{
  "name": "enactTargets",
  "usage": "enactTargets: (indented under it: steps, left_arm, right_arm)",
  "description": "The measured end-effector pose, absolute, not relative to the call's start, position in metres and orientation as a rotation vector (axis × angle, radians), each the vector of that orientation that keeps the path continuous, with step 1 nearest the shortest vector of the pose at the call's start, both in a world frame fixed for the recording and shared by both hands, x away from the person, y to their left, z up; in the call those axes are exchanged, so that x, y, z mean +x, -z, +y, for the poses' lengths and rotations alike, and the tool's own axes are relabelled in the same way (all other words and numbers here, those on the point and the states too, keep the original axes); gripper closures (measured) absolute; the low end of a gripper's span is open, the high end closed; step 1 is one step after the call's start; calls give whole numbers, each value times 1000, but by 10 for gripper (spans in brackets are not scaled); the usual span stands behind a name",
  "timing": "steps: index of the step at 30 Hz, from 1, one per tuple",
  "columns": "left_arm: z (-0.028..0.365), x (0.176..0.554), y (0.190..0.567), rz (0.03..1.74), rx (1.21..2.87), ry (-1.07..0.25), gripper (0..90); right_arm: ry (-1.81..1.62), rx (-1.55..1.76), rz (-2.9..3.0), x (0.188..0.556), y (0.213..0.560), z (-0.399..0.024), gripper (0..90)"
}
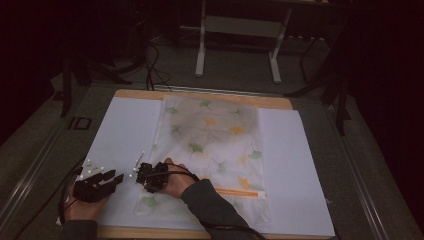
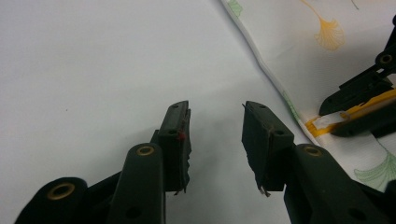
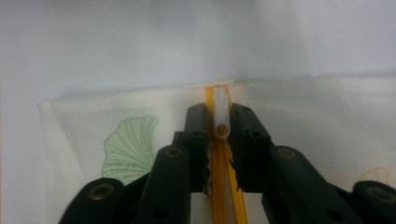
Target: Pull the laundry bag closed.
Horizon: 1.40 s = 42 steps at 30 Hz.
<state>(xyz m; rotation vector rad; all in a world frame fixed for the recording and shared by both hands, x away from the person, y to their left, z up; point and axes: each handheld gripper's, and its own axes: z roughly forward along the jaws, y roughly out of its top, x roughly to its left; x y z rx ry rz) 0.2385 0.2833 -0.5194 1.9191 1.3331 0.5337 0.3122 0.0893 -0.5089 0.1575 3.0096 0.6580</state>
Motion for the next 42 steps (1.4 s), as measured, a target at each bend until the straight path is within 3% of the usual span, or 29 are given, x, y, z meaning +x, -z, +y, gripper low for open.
enactTargets:
  steps: [24,42]
  left_arm:
    - [277,236,515,1286,1935,-473,621]
    - [269,238,514,1225,1953,-269,615]
  right_arm:
    - [-589,103,3013,311,502,90,843]
    - [-632,103,2998,309,497,84,844]
